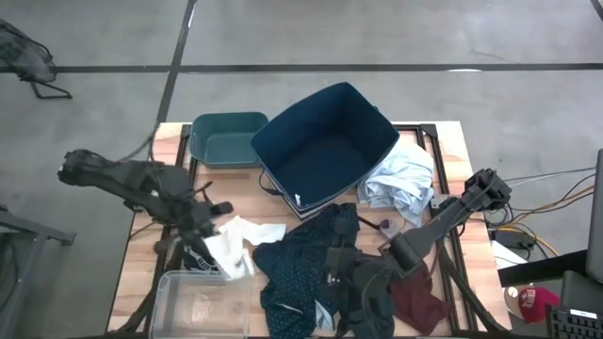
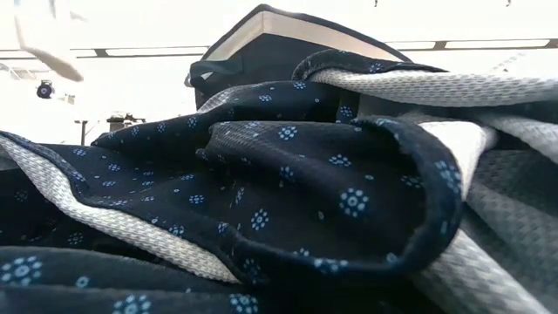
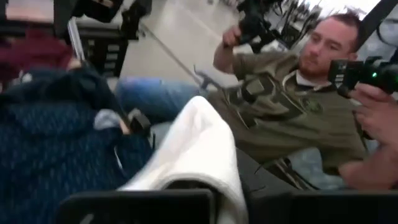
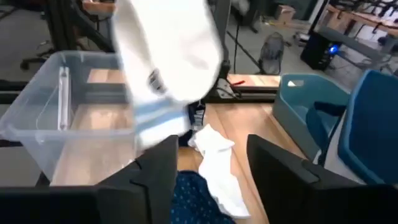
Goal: Pick & Place Cloths
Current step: Put the right white sock into the transparent bin
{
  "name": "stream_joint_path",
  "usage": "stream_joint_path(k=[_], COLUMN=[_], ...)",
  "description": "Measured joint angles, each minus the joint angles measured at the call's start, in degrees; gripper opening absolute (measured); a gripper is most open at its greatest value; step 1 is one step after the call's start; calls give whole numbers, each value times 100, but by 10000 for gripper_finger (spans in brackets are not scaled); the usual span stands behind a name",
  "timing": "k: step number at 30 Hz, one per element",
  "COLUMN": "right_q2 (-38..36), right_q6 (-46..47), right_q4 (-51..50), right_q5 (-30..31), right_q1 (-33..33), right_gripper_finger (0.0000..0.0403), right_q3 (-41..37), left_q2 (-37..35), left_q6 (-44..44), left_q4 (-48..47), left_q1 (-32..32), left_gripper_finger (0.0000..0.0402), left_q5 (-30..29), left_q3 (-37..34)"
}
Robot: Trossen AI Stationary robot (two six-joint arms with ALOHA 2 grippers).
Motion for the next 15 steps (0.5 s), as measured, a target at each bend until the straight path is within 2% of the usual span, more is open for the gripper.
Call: stream_joint_path(k=[3,7,15], right_q2=[27,51,49], right_q6=[74,45,42], right_q4=[-50,-84,-79], right_q5=[92,107,107], right_q1=[-2,-4,-31], right_gripper_finger=[209,219,226], right_q3=[-2,-12,-13], left_q2=[-118,-241,-106], left_q6=[-38,-182,-557], left_q4=[-734,-869,-442], left_q1=[-74,-270,-1044], left_gripper_finger=[8,9,9], left_q5=[-4,-2,-15], left_q3=[438,616,94])
